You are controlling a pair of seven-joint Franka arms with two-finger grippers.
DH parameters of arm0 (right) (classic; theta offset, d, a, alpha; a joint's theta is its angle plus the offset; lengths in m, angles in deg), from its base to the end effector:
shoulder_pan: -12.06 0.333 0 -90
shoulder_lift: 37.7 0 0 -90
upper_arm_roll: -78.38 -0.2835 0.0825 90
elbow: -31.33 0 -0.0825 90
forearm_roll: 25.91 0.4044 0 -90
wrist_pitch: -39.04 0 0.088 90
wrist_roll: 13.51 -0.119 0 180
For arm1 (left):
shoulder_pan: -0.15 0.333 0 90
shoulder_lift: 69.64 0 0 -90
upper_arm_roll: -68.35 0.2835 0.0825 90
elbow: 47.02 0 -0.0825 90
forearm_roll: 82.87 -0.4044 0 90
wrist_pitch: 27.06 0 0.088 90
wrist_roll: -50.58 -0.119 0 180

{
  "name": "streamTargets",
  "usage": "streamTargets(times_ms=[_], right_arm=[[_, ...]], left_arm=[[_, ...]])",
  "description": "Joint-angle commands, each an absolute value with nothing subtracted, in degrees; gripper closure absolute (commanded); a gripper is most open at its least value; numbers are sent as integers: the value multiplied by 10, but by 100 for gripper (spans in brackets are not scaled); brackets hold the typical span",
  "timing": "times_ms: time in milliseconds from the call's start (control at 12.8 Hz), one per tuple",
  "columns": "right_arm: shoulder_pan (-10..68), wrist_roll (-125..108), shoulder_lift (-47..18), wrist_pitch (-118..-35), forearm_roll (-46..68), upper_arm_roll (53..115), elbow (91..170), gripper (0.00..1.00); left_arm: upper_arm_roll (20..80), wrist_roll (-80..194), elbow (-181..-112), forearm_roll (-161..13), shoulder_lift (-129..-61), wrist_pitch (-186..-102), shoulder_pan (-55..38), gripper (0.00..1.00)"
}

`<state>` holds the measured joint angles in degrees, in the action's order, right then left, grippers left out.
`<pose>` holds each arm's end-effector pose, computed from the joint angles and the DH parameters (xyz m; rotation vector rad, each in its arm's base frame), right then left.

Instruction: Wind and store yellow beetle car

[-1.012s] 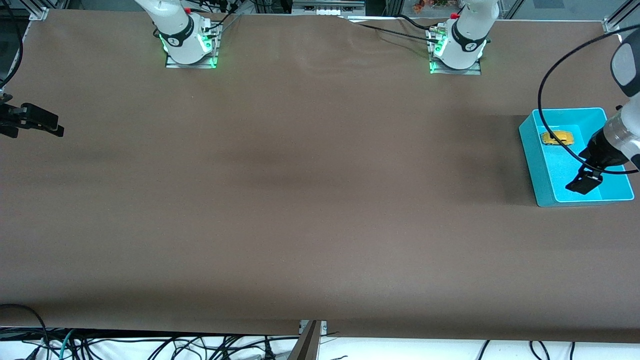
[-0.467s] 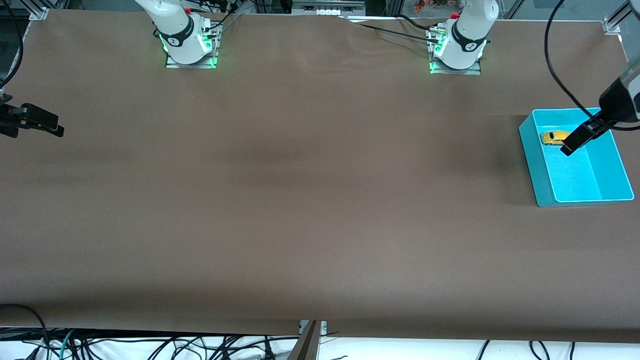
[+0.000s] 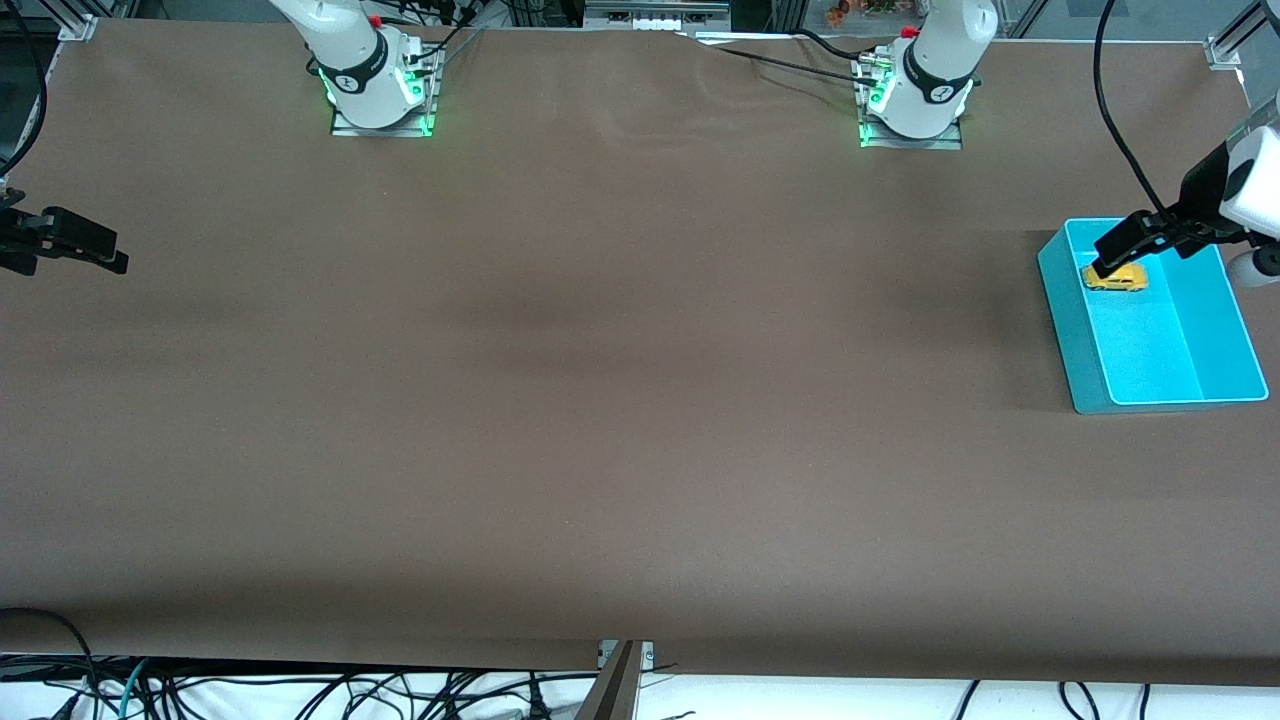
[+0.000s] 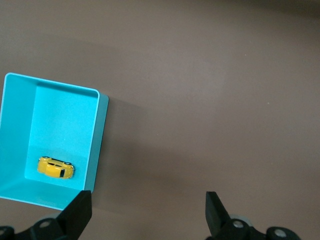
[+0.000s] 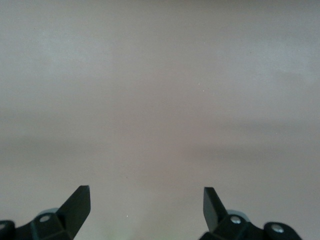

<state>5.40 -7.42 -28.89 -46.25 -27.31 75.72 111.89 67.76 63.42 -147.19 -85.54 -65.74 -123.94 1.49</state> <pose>0.6059 -0.0474 0.5626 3.1281 0.0548 -0.1131 0.5632 0.0123 0.5414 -3.0751 -0.3581 -0.0240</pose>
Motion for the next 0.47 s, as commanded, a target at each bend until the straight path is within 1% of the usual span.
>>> streamTargets(times_ms=[0, 389], right_arm=[[53, -85, -294, -460, -272, 756, 1122, 0], [53, -85, -294, -460, -272, 756, 1122, 0]], left_arm=[[693, 581, -1441, -840, -656, -1198, 6, 0], [691, 586, -1433, -819, -660, -1198, 13, 0]])
